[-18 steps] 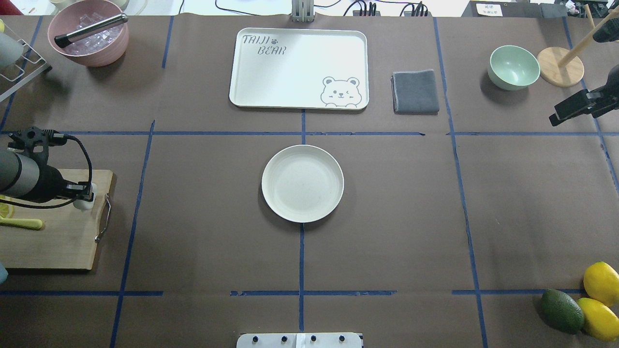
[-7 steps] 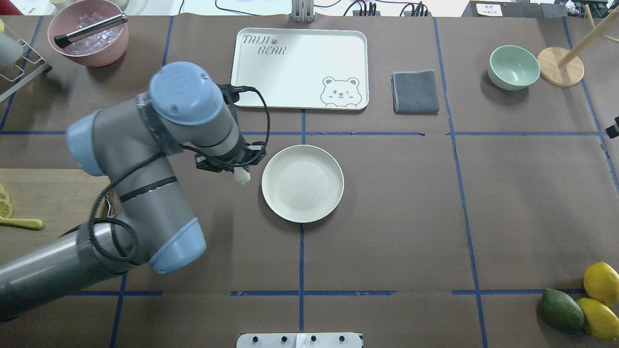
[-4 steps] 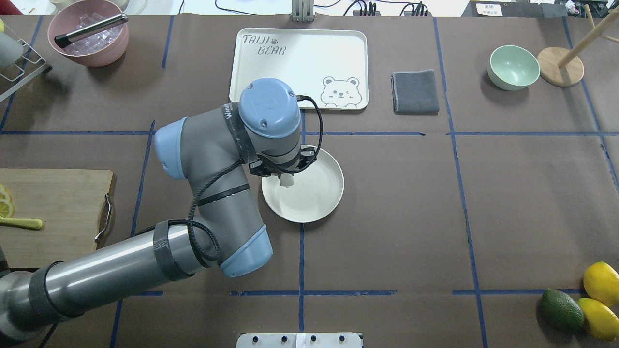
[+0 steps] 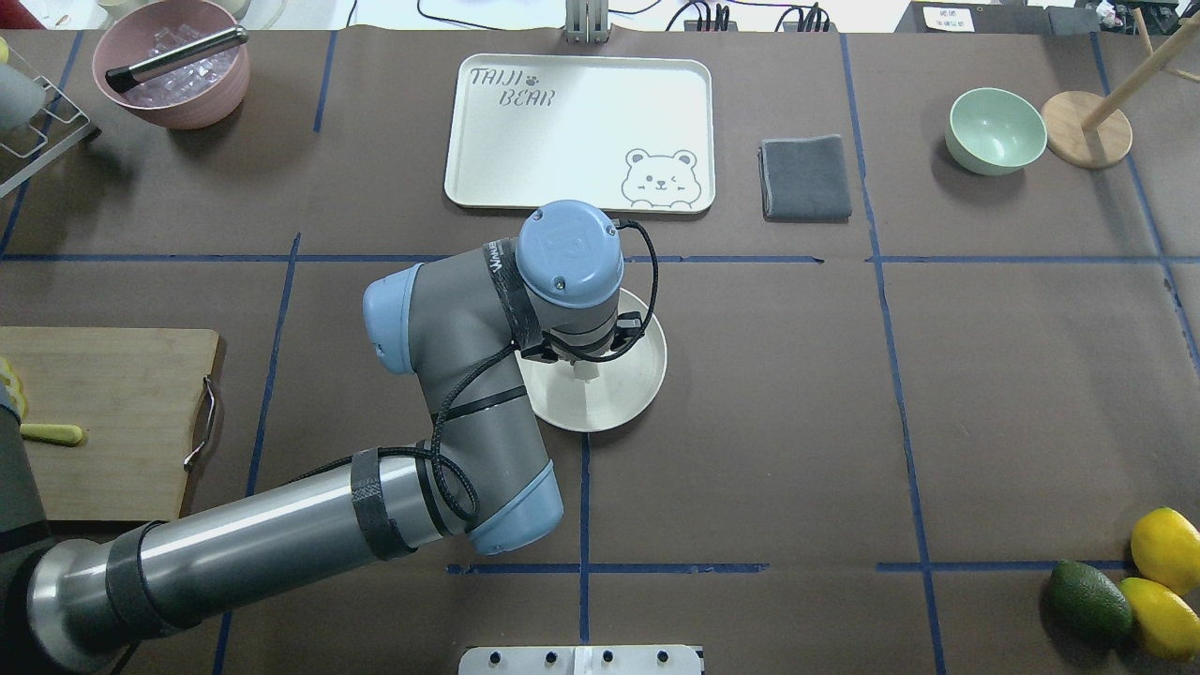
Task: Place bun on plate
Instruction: 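Carry the bun over the white plate and lower it with the left gripper, then open the left gripper and withdraw the left arm from the plate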
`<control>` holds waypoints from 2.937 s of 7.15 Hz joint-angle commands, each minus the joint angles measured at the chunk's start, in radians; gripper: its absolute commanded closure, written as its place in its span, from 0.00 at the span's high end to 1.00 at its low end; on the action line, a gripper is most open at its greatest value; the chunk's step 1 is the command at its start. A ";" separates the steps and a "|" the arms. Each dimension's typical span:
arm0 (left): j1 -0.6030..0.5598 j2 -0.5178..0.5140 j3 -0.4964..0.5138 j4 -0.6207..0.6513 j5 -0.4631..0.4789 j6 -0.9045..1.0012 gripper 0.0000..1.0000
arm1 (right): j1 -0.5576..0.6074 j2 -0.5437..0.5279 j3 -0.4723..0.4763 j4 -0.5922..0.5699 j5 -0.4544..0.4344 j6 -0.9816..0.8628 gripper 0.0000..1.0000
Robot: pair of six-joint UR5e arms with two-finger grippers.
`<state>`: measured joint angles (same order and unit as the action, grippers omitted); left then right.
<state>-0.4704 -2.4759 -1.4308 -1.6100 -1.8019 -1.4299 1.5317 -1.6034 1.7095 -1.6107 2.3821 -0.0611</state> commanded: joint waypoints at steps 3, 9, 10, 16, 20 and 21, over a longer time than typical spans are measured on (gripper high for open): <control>0.001 -0.032 0.079 -0.048 0.001 0.006 0.43 | 0.001 -0.001 -0.001 0.000 0.000 0.003 1.00; -0.002 -0.029 0.078 -0.057 -0.001 0.051 1.00 | 0.001 0.000 -0.001 0.000 -0.001 0.004 1.00; -0.029 -0.026 0.054 -0.038 -0.008 0.092 1.00 | 0.001 -0.001 -0.001 0.000 -0.003 0.004 1.00; -0.499 0.444 -0.414 0.269 -0.328 0.859 1.00 | 0.037 0.013 -0.047 0.000 0.000 -0.026 1.00; -0.944 0.674 -0.237 0.289 -0.508 1.497 1.00 | 0.044 0.014 -0.054 0.002 0.011 -0.023 1.00; -1.037 0.701 -0.161 0.288 -0.543 1.611 1.00 | 0.044 0.013 -0.054 0.002 0.011 -0.025 1.00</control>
<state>-1.3815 -1.8208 -1.6847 -1.3189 -2.2903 0.0217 1.5752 -1.5898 1.6554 -1.6097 2.3930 -0.0859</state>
